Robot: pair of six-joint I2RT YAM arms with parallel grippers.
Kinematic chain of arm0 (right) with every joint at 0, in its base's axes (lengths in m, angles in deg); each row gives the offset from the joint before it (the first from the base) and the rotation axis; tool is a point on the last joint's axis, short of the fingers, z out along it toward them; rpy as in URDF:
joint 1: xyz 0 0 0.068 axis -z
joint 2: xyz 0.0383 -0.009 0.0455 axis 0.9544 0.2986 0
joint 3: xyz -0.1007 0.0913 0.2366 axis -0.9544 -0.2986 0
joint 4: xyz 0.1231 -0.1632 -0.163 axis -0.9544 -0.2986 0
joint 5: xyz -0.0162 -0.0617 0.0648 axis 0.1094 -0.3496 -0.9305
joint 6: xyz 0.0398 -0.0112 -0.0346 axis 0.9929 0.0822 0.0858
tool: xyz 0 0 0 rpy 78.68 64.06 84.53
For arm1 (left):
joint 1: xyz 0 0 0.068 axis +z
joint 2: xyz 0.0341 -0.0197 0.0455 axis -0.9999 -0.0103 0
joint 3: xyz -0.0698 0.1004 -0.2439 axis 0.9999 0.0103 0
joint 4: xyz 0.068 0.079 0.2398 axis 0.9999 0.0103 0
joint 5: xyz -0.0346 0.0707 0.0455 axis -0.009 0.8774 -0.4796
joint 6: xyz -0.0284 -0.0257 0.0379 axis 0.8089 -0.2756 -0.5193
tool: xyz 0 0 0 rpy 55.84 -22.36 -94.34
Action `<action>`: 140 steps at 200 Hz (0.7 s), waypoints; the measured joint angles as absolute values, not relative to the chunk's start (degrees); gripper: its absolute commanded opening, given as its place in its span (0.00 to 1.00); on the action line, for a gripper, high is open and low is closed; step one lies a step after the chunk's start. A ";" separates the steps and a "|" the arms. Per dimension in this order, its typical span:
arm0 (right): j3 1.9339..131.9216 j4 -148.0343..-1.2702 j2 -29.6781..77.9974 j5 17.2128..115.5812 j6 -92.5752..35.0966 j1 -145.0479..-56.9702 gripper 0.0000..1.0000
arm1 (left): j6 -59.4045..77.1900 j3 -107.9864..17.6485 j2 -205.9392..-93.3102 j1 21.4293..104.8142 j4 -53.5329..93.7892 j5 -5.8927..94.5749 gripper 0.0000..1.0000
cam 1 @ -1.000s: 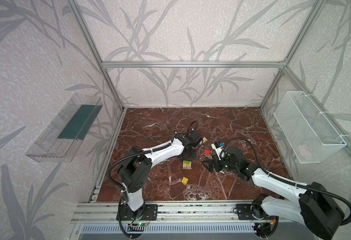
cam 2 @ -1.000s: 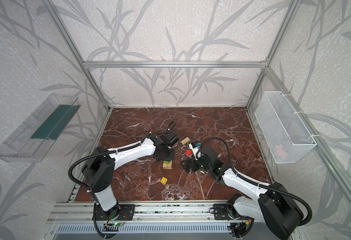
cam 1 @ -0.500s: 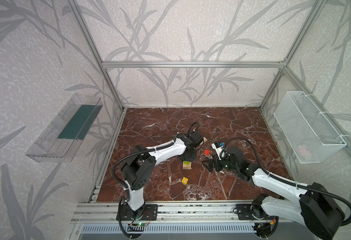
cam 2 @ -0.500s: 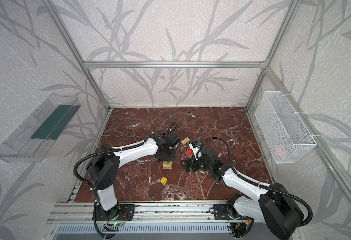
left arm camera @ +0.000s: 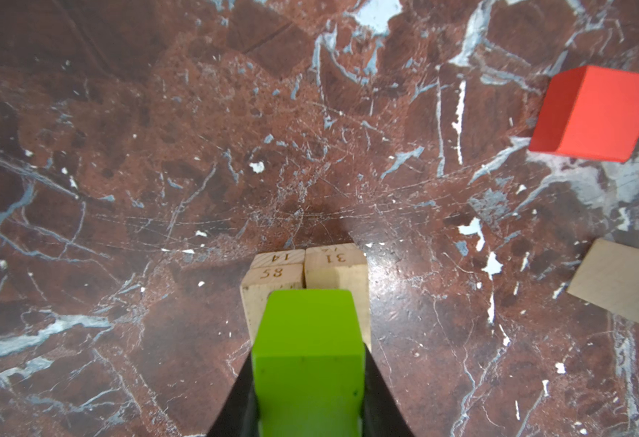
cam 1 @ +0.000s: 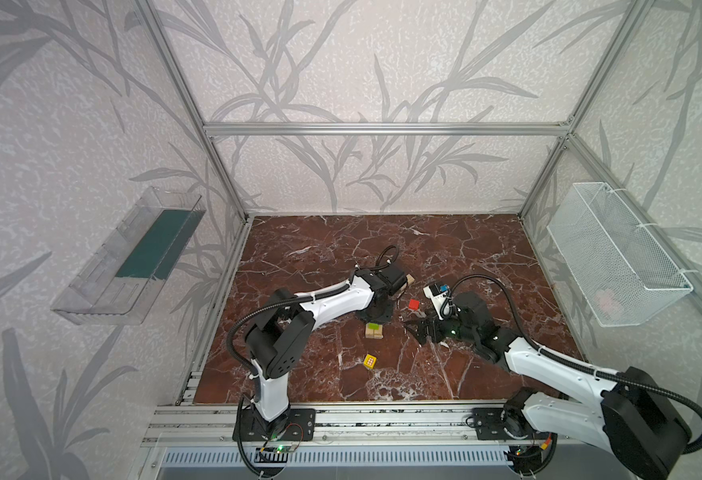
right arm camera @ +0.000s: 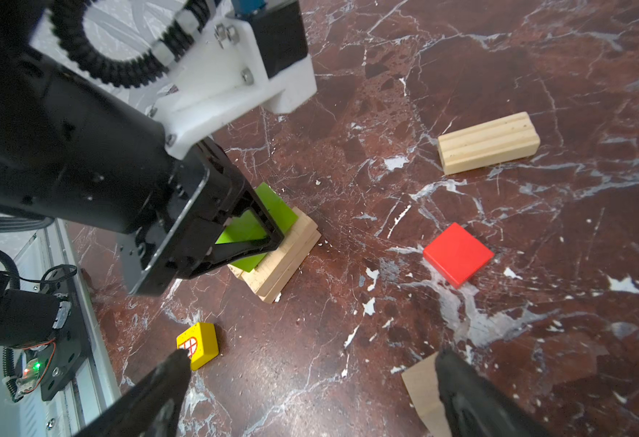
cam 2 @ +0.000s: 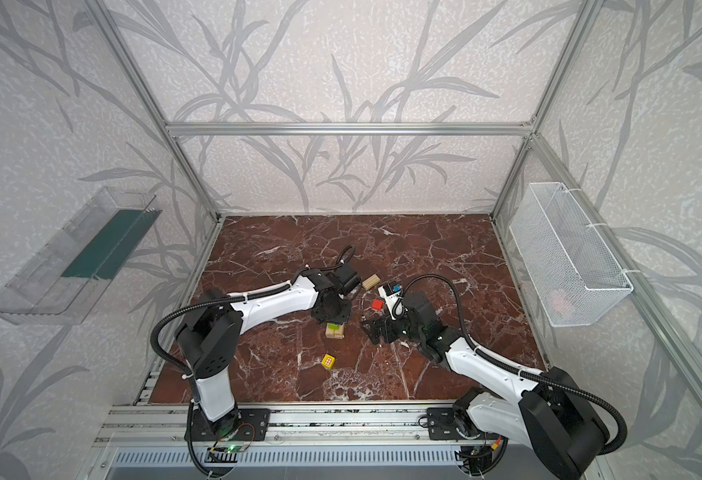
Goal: Build the wood block tower
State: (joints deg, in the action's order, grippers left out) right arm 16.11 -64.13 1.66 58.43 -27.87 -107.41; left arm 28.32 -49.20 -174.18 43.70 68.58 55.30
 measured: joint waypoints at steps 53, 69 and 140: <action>16.09 -64.13 1.13 58.45 -27.85 -107.37 1.00 | 28.45 -49.20 -174.31 43.65 68.55 55.10 0.38; 16.07 -64.13 1.13 58.45 -27.85 -107.37 0.99 | 28.69 -49.20 -174.31 43.65 68.53 55.06 0.41; 15.89 -64.13 1.13 58.45 -27.85 -107.37 0.99 | 28.97 -49.20 -174.31 43.65 68.34 54.58 0.41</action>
State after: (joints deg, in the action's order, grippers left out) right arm 15.89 -64.13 1.13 58.45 -27.85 -107.37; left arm 28.97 -49.20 -174.31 43.65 68.34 54.58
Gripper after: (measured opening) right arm 0.992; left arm 0.412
